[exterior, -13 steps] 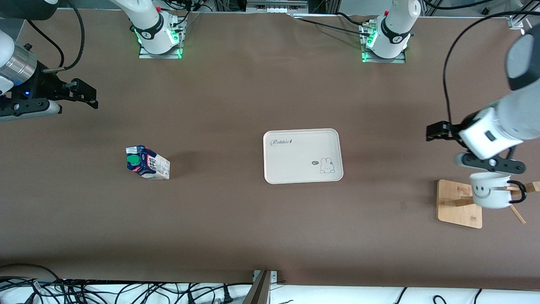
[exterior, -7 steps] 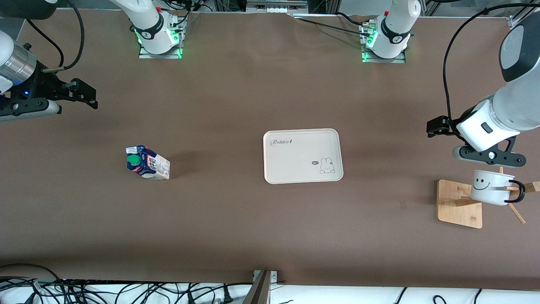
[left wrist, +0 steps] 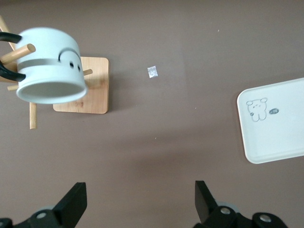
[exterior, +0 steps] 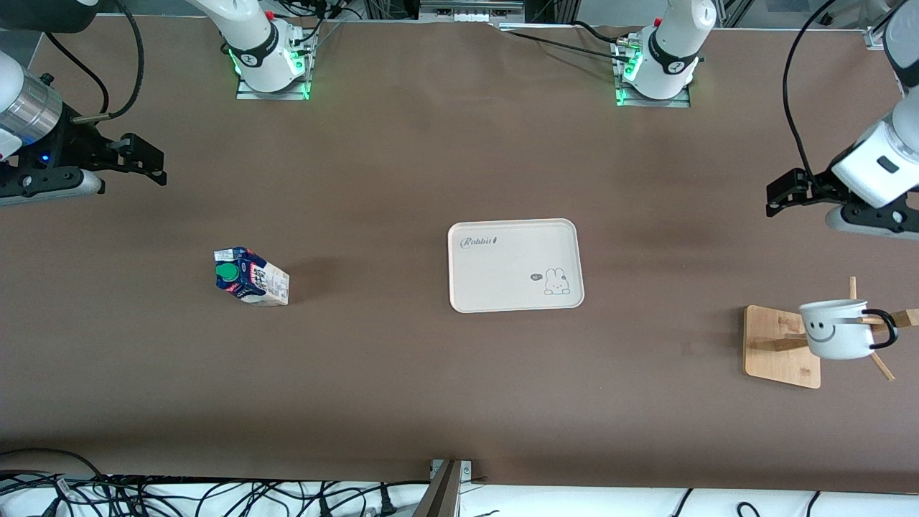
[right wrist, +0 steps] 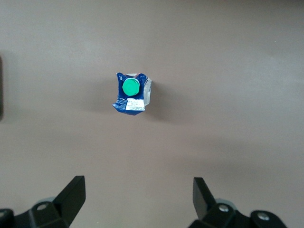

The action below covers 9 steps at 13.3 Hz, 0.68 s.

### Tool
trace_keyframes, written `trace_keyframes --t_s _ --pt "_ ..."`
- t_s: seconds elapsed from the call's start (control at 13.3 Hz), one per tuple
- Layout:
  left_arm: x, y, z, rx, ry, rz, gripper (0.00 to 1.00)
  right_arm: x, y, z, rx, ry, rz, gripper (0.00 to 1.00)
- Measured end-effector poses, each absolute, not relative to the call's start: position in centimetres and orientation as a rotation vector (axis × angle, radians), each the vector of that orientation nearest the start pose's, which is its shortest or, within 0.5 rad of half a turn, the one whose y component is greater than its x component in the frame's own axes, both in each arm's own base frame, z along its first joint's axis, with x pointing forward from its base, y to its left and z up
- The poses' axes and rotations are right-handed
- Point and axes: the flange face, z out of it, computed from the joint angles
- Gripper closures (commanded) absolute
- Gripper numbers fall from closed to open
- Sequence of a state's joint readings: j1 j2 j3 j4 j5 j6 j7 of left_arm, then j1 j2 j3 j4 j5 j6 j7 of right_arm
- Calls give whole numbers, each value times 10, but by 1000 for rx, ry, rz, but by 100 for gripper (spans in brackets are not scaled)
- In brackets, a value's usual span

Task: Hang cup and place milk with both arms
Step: 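Open the left gripper and withdraw it from the mug on the stand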

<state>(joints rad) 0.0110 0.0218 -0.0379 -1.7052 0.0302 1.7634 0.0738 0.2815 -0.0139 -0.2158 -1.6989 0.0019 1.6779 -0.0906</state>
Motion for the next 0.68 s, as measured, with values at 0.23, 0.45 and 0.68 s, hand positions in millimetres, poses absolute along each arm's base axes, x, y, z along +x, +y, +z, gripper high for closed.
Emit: trace_keyframes --t_s 0.23,0.45,0.68 --pt "570 -24 571 -3110 113 -75 0 555 37 580 -3127 -246 12 0" --pt "565 -23 573 -3110 99 -48 0 555 38 580 -3127 -251 12 0" --pt "562 -22 573 -3111 85 -19 0 555 38 580 -3127 -252 13 0"
